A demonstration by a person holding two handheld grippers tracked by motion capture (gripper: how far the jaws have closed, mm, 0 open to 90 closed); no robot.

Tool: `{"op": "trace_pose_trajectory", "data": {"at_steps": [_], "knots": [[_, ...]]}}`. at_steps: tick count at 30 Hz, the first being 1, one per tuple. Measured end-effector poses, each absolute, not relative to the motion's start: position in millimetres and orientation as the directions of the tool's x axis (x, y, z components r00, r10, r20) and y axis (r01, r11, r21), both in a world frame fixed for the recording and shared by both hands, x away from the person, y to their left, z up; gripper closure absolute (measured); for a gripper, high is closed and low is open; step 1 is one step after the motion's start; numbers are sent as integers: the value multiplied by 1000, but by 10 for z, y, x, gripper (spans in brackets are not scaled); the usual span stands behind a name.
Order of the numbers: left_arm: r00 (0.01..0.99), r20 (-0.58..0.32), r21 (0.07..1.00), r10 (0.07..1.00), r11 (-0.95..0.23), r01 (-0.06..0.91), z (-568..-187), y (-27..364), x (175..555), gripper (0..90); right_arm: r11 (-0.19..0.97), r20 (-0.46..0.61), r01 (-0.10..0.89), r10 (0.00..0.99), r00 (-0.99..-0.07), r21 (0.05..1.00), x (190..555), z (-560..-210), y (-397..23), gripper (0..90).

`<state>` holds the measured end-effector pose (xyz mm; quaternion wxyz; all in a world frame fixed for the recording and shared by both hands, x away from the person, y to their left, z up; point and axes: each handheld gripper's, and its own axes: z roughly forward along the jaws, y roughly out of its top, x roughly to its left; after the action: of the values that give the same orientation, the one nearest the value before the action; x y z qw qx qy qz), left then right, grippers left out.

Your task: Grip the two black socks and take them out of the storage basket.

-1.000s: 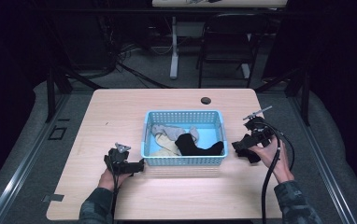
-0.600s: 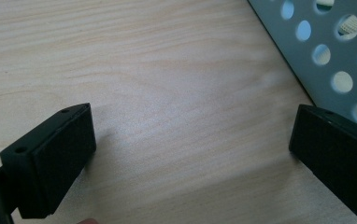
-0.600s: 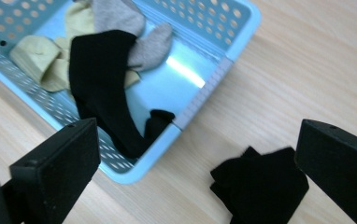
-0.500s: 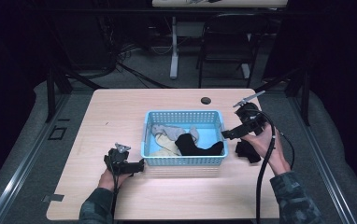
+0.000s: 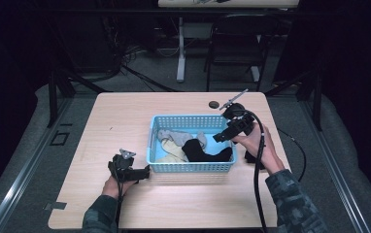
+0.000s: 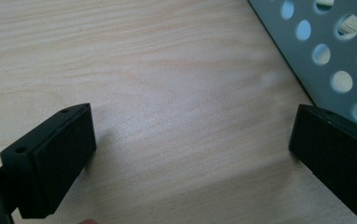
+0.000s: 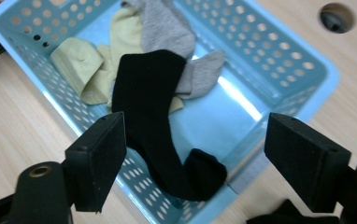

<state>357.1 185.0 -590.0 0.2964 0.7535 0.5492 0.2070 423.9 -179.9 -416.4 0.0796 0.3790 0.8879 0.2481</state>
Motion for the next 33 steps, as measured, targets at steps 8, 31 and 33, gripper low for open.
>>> {"op": "trace_pose_trajectory", "data": {"at_steps": [8,31,33], "knots": [[311,-14,674,950,-221,705,-5901,1849,3571,6,645,73,652,687,-723,399,4343,-4464,-1604,301],[311,-14,675,950,-220,705,-5901,1849,3570,7,624,128,761,752,-647,177,4408,-4986,-1493,578],[312,-14,675,950,-222,704,-5901,1849,3569,6,612,132,771,761,-635,175,4401,-4993,-1508,635]]}}
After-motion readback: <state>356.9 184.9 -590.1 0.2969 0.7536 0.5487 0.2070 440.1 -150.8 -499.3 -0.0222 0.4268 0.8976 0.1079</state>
